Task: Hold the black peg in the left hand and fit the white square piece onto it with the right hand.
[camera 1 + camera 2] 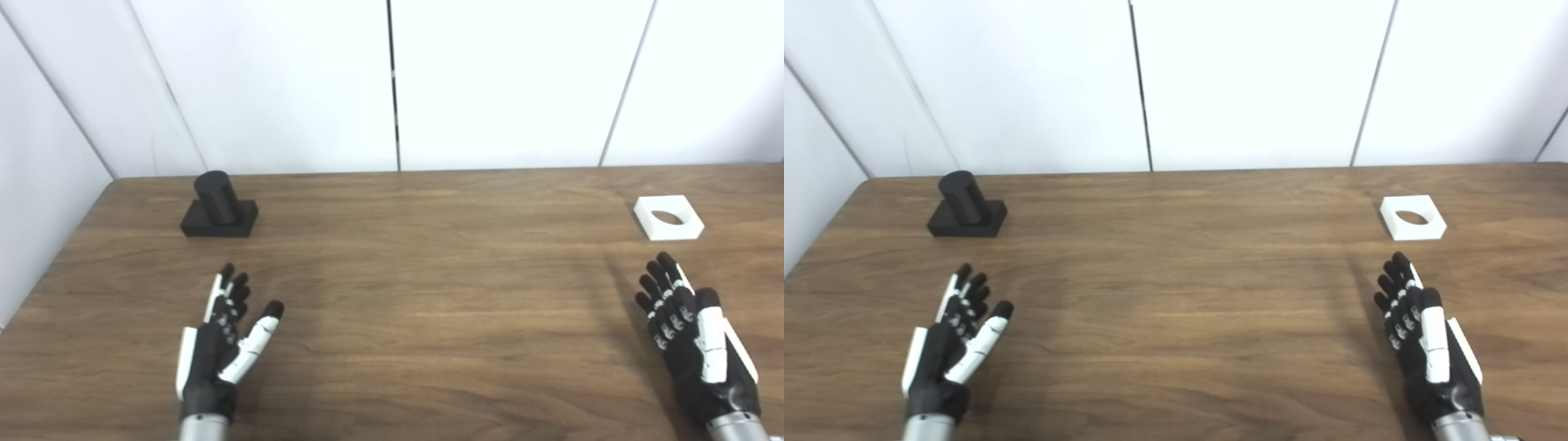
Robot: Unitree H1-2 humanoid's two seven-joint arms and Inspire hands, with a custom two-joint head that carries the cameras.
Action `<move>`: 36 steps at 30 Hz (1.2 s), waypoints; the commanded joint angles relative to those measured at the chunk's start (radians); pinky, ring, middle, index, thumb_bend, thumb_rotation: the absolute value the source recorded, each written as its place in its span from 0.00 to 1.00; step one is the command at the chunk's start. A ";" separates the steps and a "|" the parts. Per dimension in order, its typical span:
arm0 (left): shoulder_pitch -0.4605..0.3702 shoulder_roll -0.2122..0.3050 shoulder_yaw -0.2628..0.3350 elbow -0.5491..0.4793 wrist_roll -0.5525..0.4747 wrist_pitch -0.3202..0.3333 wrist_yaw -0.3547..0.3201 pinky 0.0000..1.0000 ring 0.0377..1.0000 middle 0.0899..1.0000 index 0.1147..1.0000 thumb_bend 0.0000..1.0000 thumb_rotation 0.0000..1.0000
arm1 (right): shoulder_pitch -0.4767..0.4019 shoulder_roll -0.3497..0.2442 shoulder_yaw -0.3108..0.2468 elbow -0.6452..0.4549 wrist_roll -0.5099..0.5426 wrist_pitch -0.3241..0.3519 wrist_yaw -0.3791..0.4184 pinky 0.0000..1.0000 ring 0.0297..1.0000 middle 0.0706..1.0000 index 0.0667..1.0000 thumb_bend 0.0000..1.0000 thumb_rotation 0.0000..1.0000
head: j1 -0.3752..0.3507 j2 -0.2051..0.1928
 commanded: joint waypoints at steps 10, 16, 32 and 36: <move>-0.119 0.343 -0.003 -0.087 0.165 0.219 0.004 1.00 1.00 1.00 1.00 0.97 0.18 | -0.042 -0.032 -0.021 0.000 0.035 -0.027 0.031 1.00 1.00 1.00 1.00 0.61 1.00 | 0.023 0.002; -0.189 0.428 -0.068 -0.042 0.319 0.321 0.008 0.91 0.98 0.99 1.00 0.97 0.17 | -0.049 -0.047 -0.021 0.008 0.024 -0.020 0.038 1.00 1.00 1.00 1.00 0.62 1.00 | 0.033 0.001; -0.378 0.538 -0.162 0.230 0.532 0.332 -0.134 0.93 1.00 0.99 0.97 1.00 0.17 | -0.056 -0.070 -0.029 0.007 0.018 -0.018 0.051 1.00 1.00 0.99 1.00 0.63 1.00 | 0.048 0.003; -0.419 0.563 -0.198 0.291 0.539 0.328 -0.132 0.95 1.00 0.99 0.98 1.00 0.16 | -0.053 -0.075 -0.028 0.005 0.024 -0.018 0.055 1.00 1.00 0.98 1.00 0.62 1.00 | 0.051 0.005</move>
